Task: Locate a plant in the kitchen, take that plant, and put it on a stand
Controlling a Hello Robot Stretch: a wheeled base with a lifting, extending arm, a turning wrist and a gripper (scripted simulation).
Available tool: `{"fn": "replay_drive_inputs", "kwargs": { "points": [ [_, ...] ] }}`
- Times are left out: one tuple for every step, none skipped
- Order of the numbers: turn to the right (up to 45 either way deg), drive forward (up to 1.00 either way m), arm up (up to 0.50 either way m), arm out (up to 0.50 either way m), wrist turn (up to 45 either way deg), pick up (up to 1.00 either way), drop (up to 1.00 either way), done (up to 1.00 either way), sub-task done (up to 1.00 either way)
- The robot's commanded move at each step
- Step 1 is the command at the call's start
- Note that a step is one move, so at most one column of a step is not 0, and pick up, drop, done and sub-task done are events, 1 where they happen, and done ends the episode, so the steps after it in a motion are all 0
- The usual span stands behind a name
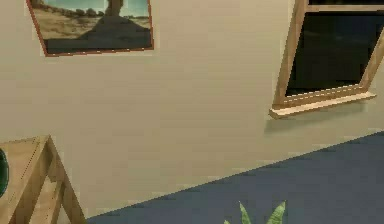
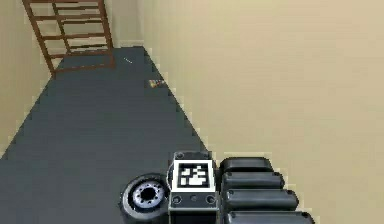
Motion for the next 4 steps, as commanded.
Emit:
{"fn": "replay_drive_inputs", "kwargs": {
  "points": [
    [0.0, 0.5, 0.0, 0.0, 0.0, 0.0, 0.0, 0.0, 0.0],
    [45.0, 0.0, 0.0, 0.0, 0.0, 0.0, 0.0, 0.0, 0.0],
    [45.0, 0.0, 0.0, 0.0, 0.0, 0.0, 0.0, 0.0, 0.0],
    [45.0, 0.0, 0.0, 0.0, 0.0, 0.0, 0.0, 0.0, 0.0]
  ]
}}
